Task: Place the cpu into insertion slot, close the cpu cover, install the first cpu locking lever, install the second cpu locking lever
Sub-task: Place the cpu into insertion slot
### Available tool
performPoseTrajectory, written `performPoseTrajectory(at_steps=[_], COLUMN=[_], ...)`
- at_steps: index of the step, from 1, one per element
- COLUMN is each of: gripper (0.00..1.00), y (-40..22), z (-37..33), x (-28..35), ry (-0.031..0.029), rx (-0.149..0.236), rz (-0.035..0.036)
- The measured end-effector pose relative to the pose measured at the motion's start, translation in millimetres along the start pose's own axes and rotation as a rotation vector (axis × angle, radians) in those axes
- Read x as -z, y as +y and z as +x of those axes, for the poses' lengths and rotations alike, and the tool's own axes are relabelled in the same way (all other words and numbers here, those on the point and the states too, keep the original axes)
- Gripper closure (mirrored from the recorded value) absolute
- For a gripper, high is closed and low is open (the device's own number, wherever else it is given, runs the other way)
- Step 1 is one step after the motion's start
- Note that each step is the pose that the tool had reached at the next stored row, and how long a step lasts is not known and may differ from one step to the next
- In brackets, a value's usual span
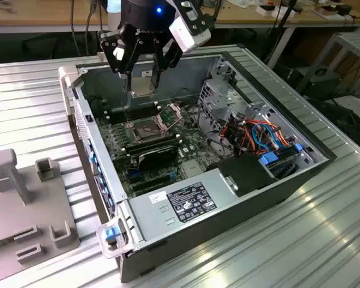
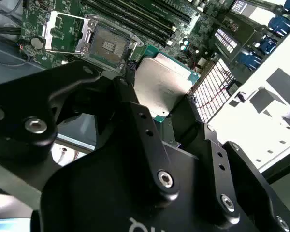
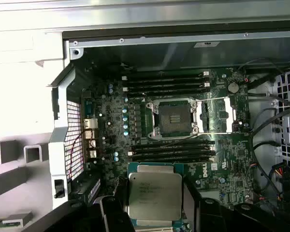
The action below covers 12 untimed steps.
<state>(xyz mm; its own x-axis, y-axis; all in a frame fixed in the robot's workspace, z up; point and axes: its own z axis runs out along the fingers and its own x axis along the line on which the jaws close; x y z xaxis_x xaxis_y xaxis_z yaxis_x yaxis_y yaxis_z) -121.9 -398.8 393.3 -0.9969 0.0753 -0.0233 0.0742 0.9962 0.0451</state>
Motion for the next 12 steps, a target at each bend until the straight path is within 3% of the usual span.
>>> performPoseTrajectory(at_steps=[12], gripper=[0.46], y=[0.0], z=[0.0], x=[0.0], ry=[0.0000], rx=[0.000], rz=[0.0001])
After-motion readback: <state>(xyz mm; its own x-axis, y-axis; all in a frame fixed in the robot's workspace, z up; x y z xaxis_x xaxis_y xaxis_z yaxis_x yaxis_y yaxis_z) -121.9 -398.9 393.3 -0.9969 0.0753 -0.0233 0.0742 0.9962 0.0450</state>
